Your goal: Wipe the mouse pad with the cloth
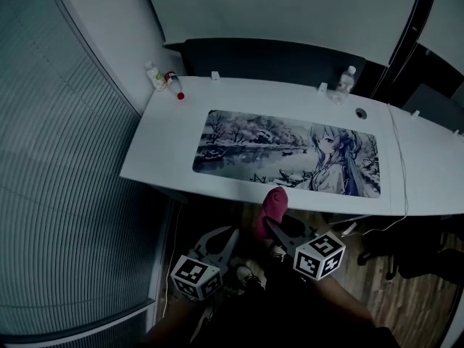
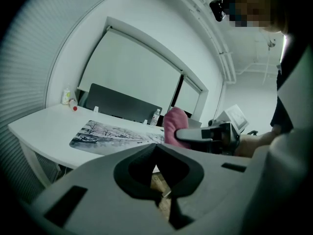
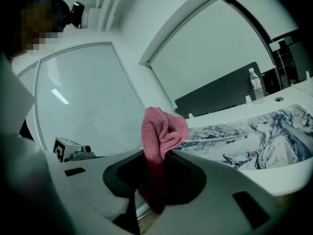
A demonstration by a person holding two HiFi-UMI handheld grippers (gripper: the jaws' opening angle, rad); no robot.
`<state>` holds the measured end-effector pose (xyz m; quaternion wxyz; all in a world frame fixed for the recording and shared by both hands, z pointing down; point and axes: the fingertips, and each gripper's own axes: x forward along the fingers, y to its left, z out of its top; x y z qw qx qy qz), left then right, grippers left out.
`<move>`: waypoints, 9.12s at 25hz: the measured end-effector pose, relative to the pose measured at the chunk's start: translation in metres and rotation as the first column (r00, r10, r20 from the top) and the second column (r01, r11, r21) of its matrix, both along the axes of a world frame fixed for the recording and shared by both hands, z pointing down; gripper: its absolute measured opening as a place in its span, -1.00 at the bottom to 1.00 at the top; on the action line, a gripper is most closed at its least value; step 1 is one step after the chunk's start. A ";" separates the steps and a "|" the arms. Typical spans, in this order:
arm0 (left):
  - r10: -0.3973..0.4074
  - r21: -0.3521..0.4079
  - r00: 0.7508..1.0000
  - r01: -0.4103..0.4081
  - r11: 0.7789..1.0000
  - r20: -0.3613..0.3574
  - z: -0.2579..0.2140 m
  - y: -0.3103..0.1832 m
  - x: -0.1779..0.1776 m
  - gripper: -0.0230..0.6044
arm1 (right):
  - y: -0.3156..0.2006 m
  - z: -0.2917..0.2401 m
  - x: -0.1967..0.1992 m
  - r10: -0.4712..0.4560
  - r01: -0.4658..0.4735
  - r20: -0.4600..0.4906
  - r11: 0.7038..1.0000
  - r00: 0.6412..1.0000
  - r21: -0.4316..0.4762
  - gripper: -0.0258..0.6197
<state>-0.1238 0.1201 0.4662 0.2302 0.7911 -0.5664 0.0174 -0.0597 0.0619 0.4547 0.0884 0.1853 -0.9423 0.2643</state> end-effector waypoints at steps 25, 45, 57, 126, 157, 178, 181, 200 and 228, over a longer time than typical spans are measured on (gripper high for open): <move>-0.319 -0.087 0.947 0.321 0.943 0.038 0.023 -0.071 -0.055 -0.91 | -0.153 0.139 -0.190 -0.220 0.160 -0.246 0.957 0.944 -0.241 -0.59; -0.312 -0.119 0.949 0.316 0.941 0.047 0.031 -0.063 -0.063 -0.91 | -0.179 0.198 -0.217 -0.190 0.017 -0.393 0.915 0.899 -0.403 -0.59; -0.148 -0.103 0.988 0.151 0.983 0.030 0.022 -0.073 -0.028 -0.91 | -0.206 0.196 -0.125 -0.039 -0.139 -0.417 0.912 0.908 -0.386 -0.59; 0.379 -0.013 0.924 -0.379 0.925 0.051 0.004 -0.196 0.183 -0.91 | -0.336 0.163 0.339 0.352 -0.563 -0.525 0.761 0.775 -0.321 -0.59; 0.250 -0.044 0.968 -0.248 0.968 0.029 0.018 -0.185 0.049 -0.91 | -0.360 0.198 0.192 0.146 -0.467 -0.625 0.795 0.767 -0.387 -0.59; 0.114 -0.051 0.993 -0.115 0.992 -0.015 0.025 -0.172 -0.114 -0.91 | -0.321 0.201 -0.104 -0.073 -0.206 -0.596 0.900 0.800 -0.386 -0.59; 0.104 -0.059 0.994 -0.105 0.993 -0.019 0.030 -0.167 -0.132 -0.91 | -0.312 0.201 -0.137 -0.093 -0.177 -0.587 0.905 0.804 -0.386 -0.59; 0.157 -0.075 0.988 -0.157 0.985 -0.012 0.038 -0.167 -0.202 -0.91 | -0.257 0.202 -0.271 -0.158 -0.082 -0.502 0.902 0.850 -0.423 -0.59; 0.270 -0.042 0.963 -0.270 0.962 -0.014 0.033 -0.206 -0.199 -0.91 | -0.311 0.185 -0.269 -0.006 -0.207 -0.458 0.886 0.889 -0.414 -0.59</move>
